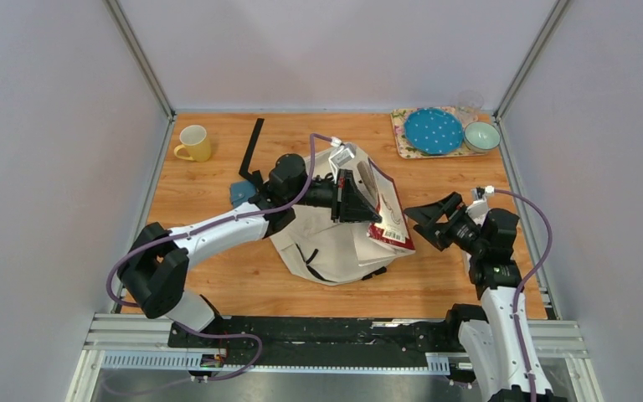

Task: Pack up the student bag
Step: Pick up the book from the center of the board.

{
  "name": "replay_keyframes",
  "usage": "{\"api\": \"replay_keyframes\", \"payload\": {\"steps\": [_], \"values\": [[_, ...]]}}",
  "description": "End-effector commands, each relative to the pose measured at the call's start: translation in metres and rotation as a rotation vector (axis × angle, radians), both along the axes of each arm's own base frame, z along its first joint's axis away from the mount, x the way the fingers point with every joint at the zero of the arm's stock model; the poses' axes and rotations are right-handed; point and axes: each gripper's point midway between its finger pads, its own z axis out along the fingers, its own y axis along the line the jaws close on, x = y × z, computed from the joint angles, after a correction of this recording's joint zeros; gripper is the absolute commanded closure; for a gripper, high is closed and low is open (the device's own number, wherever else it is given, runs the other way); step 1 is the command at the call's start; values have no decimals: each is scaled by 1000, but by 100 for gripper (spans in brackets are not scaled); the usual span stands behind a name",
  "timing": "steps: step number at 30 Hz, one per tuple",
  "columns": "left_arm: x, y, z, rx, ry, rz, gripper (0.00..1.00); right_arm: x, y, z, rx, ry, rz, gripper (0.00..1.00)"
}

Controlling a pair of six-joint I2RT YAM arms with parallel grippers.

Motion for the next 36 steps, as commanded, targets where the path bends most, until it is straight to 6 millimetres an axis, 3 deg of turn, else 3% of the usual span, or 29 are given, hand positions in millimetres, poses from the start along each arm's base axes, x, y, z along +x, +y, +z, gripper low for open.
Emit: {"api": "replay_keyframes", "payload": {"steps": [1, 4, 12, 19, 22, 28, 33, 36], "values": [[-8, 9, 28, -141, -94, -55, 100, -5, 19, 26, 63, -110, 142, 3], [-8, 10, 22, -155, -50, -68, 100, -5, 26, 29, 91, -118, 195, 3], [-3, 22, -9, -121, 41, -19, 100, -12, 34, 3, 120, -33, 248, 3], [-7, 24, -9, -172, 49, -56, 100, -23, 74, 12, 161, -53, 422, 5], [-7, 26, -7, -199, 67, -73, 100, -24, 85, 15, 162, -56, 450, 9], [-7, 36, -10, -231, 129, -77, 100, -22, 88, 25, 191, -82, 459, 34], [-7, 43, -31, -193, 184, -56, 100, -16, 82, 0, 105, -14, 408, 34], [-11, 51, -60, -123, 249, -22, 100, -18, 79, -22, 57, 46, 384, 32]]}}
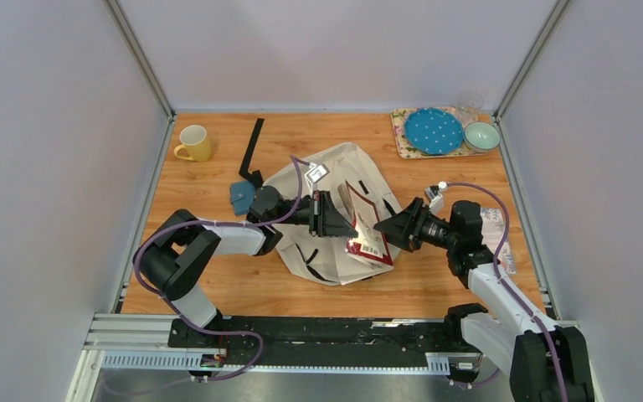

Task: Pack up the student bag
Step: Pick up the book from the center of the board.

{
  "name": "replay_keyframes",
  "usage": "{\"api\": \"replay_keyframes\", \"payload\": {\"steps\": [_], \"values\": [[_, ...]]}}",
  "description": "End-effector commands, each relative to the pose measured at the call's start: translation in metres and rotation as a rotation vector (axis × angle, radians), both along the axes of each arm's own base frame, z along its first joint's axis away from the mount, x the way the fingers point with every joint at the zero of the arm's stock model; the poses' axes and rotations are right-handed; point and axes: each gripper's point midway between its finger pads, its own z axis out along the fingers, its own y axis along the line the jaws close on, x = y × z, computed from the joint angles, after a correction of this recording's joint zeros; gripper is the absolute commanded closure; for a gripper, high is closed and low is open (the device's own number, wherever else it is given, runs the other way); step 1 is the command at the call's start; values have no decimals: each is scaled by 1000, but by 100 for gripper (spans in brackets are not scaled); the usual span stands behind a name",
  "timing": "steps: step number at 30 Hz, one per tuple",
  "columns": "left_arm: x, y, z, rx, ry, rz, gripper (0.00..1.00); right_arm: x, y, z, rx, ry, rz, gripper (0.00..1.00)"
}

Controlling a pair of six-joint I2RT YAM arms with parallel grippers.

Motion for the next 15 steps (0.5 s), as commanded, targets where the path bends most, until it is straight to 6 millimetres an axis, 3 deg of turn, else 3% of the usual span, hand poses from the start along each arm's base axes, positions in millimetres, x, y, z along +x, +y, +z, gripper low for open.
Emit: {"api": "replay_keyframes", "payload": {"steps": [1, 6, 9, 15], "values": [[-8, 12, -23, 22, 5, 31, 100, 0, -1, -8, -76, -24, 1, 30], [-25, 34, -99, 255, 148, 83, 100, -13, 6, -32, -108, 31, 23, 25], [-33, 47, -133, 373, 199, 129, 100, -19, 11, -50, -140, 71, 33, 23], [-32, 61, -173, 544, 227, 197, 100, -22, 15, -70, -175, 99, 47, 22]]}}
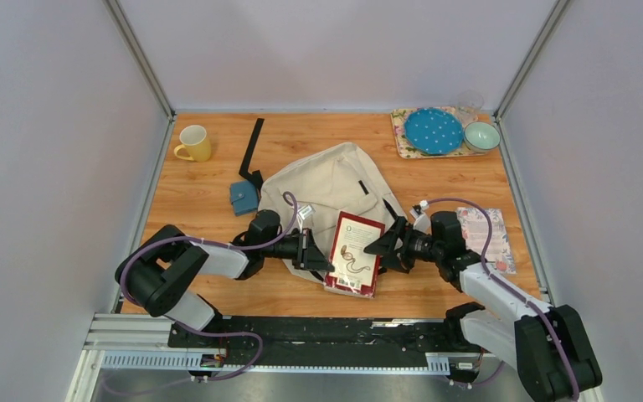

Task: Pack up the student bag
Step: Pick up the book from the center of the board.

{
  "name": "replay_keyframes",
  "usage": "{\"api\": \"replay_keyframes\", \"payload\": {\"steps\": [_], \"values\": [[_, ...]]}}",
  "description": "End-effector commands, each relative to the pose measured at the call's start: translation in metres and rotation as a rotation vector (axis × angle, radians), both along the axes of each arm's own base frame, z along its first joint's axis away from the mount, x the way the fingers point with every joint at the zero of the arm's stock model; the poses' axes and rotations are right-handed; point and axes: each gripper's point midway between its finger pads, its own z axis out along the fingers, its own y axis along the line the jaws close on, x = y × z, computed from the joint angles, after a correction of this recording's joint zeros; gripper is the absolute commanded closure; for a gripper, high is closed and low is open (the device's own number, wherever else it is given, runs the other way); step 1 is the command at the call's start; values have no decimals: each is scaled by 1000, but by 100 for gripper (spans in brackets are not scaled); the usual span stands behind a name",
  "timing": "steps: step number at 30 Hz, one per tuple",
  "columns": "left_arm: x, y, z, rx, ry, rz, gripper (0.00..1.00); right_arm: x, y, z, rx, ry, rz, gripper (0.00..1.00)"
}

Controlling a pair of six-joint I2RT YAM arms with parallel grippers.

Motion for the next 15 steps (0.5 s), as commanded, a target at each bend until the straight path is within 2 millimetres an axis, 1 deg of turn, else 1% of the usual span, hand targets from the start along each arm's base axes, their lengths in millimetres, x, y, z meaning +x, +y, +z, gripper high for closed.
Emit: {"api": "replay_keyframes", "payload": {"steps": [1, 3, 4, 7, 9, 12, 13, 15], "values": [[-1, 10, -31, 140, -7, 16, 100, 10, 7, 9, 18, -86, 20, 23], [-2, 12, -39, 169, 20, 19, 100, 12, 10, 9, 27, -87, 30, 25], [-1, 12, -43, 184, 34, 20, 100, 13, 13, 15, 45, -110, 42, 28], [-2, 14, -55, 235, 69, 13, 100, 15, 18, 19, 70, -120, 56, 37], [-1, 14, -56, 238, 67, 10, 100, 14, 22, 22, 73, -132, 75, 40], [-2, 16, -58, 252, 60, 6, 100, 10, 31, 22, 70, -142, 117, 41], [-1, 15, -57, 251, 47, 0, 100, 10, 34, 24, 68, -154, 128, 40], [-1, 14, -55, 242, 34, -10, 100, 7, 40, 19, 57, -135, 146, 41]]}}
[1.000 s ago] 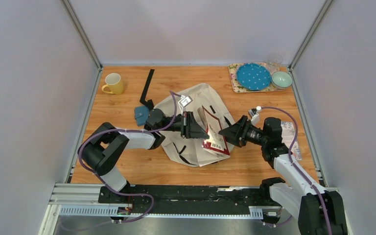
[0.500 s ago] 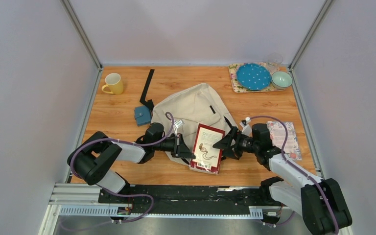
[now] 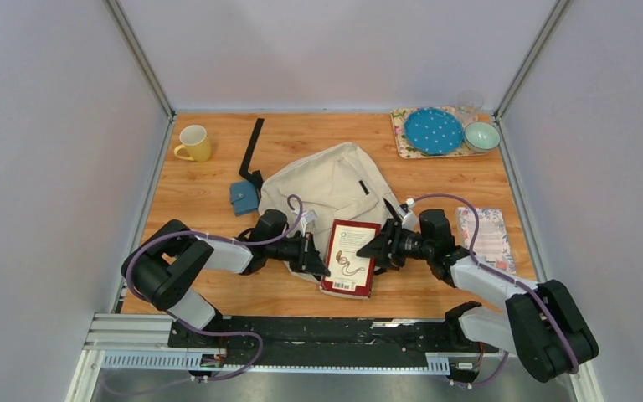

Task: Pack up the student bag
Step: Pick up the book from the center of the board.

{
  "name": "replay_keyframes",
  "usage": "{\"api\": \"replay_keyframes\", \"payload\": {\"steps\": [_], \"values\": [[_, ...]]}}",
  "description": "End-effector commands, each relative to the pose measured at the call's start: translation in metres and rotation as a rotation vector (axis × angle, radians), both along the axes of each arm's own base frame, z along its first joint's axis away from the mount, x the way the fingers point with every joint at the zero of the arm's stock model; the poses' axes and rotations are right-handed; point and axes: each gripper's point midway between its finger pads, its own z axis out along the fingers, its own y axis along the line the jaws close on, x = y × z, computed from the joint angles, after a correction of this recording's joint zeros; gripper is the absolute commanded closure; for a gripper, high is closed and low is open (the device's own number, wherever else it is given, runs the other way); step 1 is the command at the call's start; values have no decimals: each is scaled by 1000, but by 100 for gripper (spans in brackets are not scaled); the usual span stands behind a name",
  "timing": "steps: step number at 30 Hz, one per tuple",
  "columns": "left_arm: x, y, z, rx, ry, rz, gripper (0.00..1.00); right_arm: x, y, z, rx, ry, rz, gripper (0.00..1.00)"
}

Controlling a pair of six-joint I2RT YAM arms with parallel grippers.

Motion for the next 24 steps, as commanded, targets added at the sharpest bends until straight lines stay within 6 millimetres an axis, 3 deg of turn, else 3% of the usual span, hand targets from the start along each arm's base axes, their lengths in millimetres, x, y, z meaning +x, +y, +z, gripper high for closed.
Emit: {"api": "replay_keyframes", "payload": {"steps": [1, 3, 6, 7, 8, 10, 11, 12, 13, 15, 16, 22, 24], "values": [[-4, 1, -6, 28, -26, -47, 100, 11, 21, 27, 48, -120, 64, 44], [-3, 0, -4, 23, -28, -52, 100, 11, 23, 22, 35, -101, 57, 53], [-1, -1, 0, 13, -43, -55, 100, 15, 25, 26, 16, -114, 41, 76], [0, -2, 3, 7, -59, -56, 100, 17, 23, 24, -2, -109, 25, 94], [1, -2, 5, 7, -69, -55, 99, 19, 23, 29, -4, -128, 25, 100], [6, -1, 12, 13, -115, -42, 85, 20, 20, 40, -17, -160, 12, 100], [9, 0, 16, 18, -138, -33, 68, 20, 19, 46, -19, -183, 11, 100], [9, 2, 16, 37, -147, -26, 60, 22, 19, 57, -18, -223, 12, 100], [19, 2, 29, 34, -216, 4, 53, 20, 16, 68, -17, -256, 3, 100], [26, 4, 41, 31, -275, 36, 27, 20, 16, 89, 3, -313, 4, 100], [32, 5, 57, 7, -329, 67, 22, 15, 16, 103, 34, -349, 19, 100], [56, -3, 115, -91, -467, 151, 21, 0, 21, 164, 191, -457, 64, 100], [61, -6, 134, -145, -499, 176, 21, -4, 22, 176, 221, -478, 73, 100]]}}
